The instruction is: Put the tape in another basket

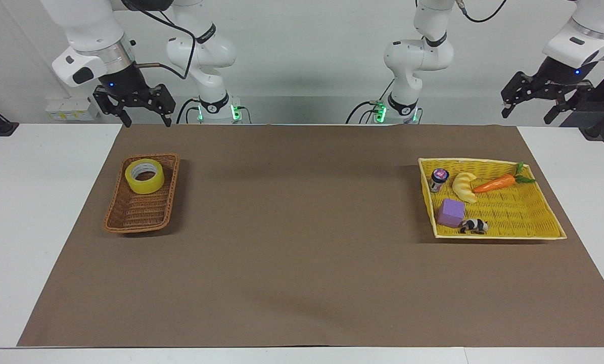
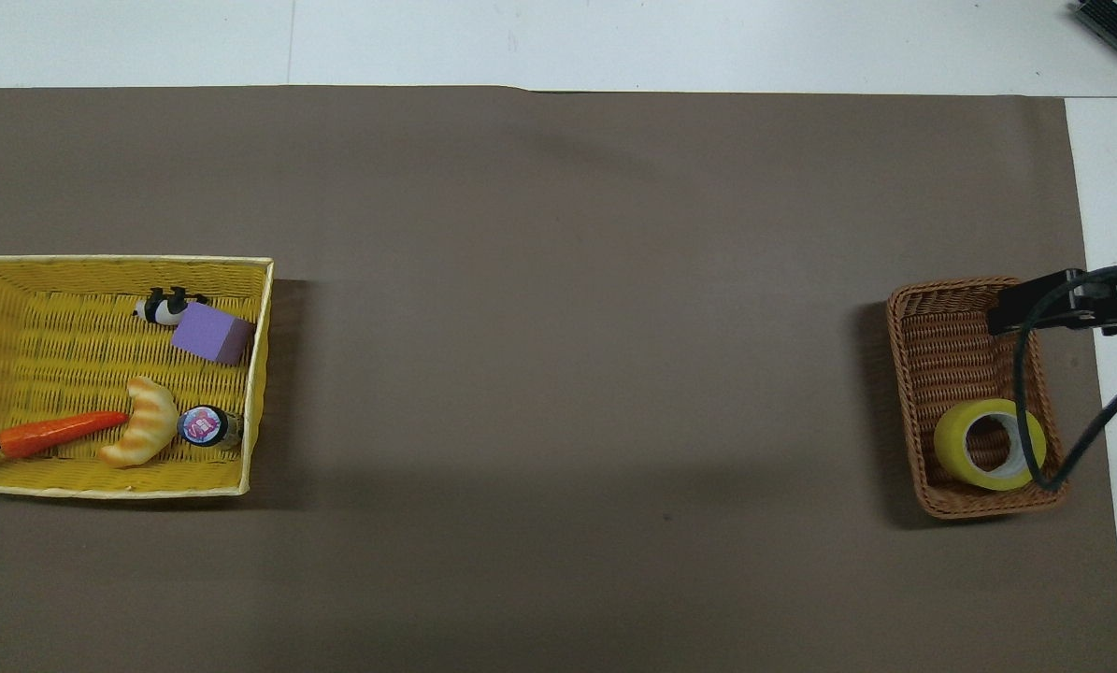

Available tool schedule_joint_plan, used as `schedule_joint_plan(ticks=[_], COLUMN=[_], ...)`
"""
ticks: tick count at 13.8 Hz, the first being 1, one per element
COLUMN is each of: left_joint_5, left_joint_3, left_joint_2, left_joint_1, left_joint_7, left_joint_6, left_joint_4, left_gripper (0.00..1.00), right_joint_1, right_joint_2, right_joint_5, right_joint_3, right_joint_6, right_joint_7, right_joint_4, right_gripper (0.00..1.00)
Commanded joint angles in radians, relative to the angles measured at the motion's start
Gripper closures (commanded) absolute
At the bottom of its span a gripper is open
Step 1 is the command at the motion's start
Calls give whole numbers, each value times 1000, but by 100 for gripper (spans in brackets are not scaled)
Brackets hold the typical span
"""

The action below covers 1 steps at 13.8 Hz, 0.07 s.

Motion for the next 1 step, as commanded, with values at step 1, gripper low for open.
schedule_joint_plan(ticks=[1], left_joint_5=[13], left_joint_3=[1], left_joint_2=[-20], left_joint_1=[-8], left_joint_7=[10], left_joint_6=[-8], left_joint_4=[-15], left_gripper=[0], right_joint_1=[-11], right_joint_2=[-25], right_joint_5=[6], right_joint_3=[0], right_joint_6=[3], right_joint_7=[-27], right_joint_4=[-34], right_gripper=[0])
